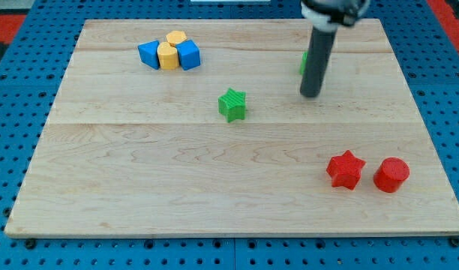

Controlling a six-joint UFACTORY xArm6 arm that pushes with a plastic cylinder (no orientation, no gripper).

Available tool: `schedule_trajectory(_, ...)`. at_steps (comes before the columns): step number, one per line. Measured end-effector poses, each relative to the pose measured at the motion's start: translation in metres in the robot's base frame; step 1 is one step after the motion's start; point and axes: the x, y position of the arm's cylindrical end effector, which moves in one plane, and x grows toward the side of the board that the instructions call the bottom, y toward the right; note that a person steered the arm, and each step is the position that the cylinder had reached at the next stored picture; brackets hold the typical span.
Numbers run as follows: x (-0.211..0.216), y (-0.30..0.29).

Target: Separate triangle from group of blocks

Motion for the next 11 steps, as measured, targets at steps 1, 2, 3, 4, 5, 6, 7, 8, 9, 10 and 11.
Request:
schedule_trajectory(1,0.021,-0.076)
schedule_trajectory(2,0.016,-0.164)
schedule_trajectory(3,-0.01,-0.166)
schedule_trajectory(4,-0.02,-0.127)
schedule_trajectory(5,-0.015,-0.109)
schedule_trajectory(6,-0.029,-0.057)
schedule_trajectory(7,-0.058,-0.008)
schedule_trajectory(8,-0.104,-0.062)
schedule_trajectory(9,-0.166,-0.083)
schedule_trajectory(10,-0.21,-0.137)
schedule_trajectory(11,-0.206,-0.221)
